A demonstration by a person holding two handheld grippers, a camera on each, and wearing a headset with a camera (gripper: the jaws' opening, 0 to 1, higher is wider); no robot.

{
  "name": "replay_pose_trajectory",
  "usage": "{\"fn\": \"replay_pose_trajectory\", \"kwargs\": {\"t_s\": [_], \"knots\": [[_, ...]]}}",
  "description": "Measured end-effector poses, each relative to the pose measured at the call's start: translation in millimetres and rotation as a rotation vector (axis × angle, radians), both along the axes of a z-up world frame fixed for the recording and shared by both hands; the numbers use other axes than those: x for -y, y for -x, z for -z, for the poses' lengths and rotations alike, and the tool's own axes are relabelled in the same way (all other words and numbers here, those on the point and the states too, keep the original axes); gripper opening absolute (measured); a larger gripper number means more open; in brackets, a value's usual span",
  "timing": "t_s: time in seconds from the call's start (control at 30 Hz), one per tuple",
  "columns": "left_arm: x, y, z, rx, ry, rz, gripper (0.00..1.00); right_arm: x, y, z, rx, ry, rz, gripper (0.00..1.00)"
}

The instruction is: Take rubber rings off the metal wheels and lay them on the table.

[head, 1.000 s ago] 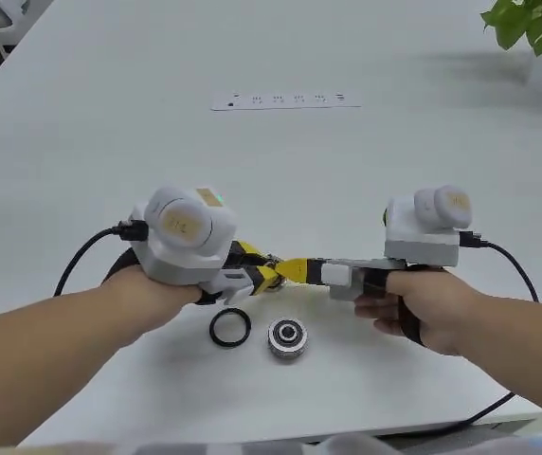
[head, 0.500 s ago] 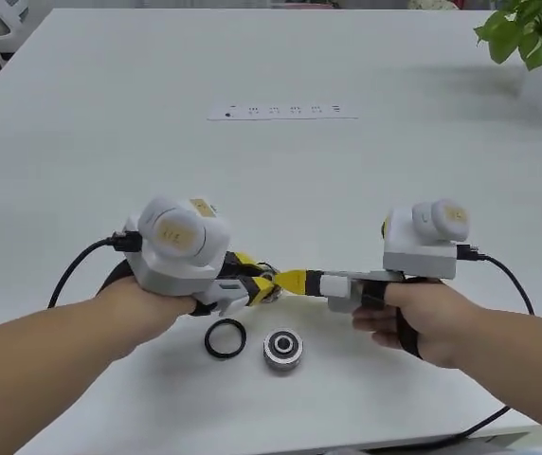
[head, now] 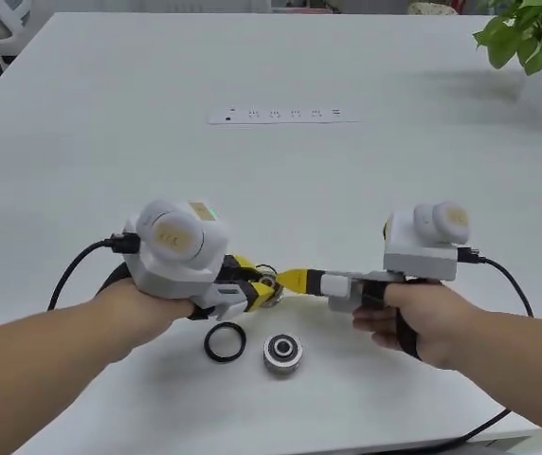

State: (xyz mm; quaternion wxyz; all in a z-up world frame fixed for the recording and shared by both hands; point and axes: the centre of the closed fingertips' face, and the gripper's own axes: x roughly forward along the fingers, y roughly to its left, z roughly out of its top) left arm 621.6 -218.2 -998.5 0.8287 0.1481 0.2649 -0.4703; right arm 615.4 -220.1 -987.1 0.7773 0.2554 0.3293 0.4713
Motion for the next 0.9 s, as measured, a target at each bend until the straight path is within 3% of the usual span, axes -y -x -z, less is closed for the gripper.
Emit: {"fn": "replay_pose_trajectory", "kwargs": {"t_s": [0.23,0.33,0.9], "knots": [[-4.0,3.8,-11.7,0.013,0.029,0.009,0.2,-2.6,3.2,-3.7,-0.002,-0.016,-0.005,0.0],[-6.6,7.5,-15.2,0.005,0.042,0.015,0.26,-1.9,0.7,-4.0,-0.005,-0.024,-0.003,0.0],[-35.8,28.9,-36.3,-0.006,0.118,-0.008,0.39,-6.6,2.7,-12.5,-0.005,-0.067,-0.029,0.0]]}}
